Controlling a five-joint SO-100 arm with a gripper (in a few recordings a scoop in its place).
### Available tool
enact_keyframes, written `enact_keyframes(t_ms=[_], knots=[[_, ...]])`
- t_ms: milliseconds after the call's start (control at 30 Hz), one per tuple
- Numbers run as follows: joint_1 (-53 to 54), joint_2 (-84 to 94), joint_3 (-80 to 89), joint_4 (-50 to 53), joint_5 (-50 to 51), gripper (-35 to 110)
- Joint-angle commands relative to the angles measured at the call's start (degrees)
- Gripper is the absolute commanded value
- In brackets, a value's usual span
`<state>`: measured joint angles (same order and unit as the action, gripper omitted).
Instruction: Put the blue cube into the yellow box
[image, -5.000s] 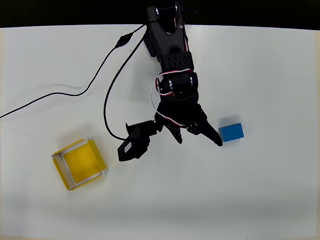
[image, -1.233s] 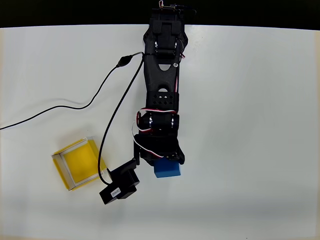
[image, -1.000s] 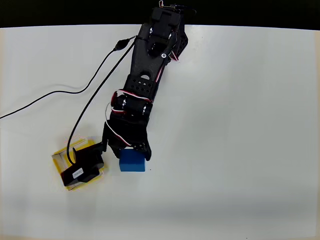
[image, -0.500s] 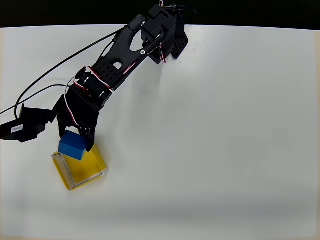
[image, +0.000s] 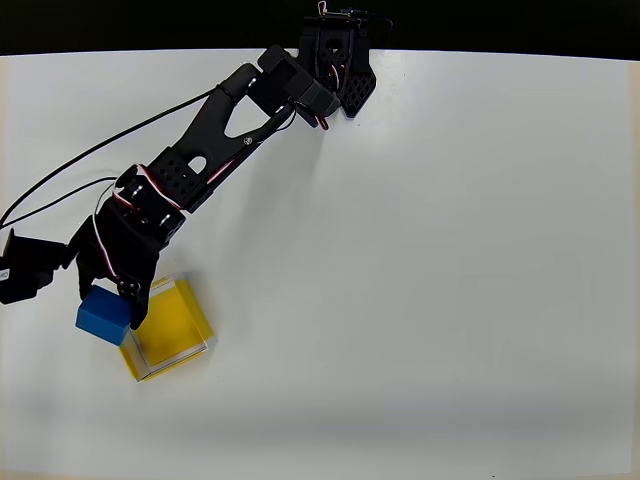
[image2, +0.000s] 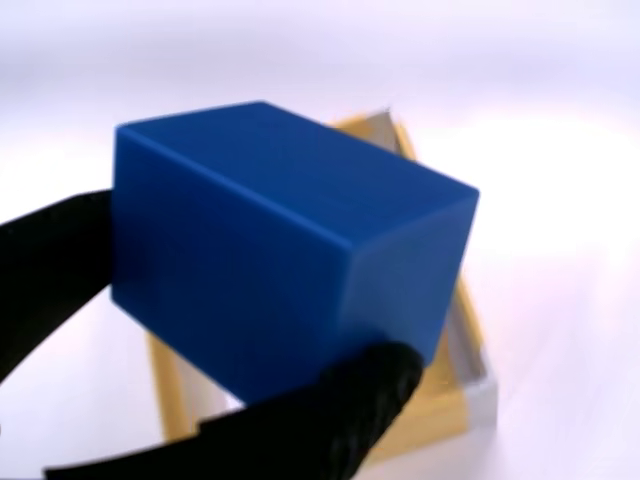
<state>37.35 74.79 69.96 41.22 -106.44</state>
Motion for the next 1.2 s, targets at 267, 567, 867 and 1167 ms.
enact_keyframes(t_ms=[267,567,867,1167], knots=[[-3.1,-3.6,-7.3,-3.2,3.1,27],[-4.4,-5.7,-2.9,-3.7,5.4,28],[-4.1,-5.4,5.0,-5.9,5.6,35],[-3.9,-3.3,9.4,-14.8,7.0,47]])
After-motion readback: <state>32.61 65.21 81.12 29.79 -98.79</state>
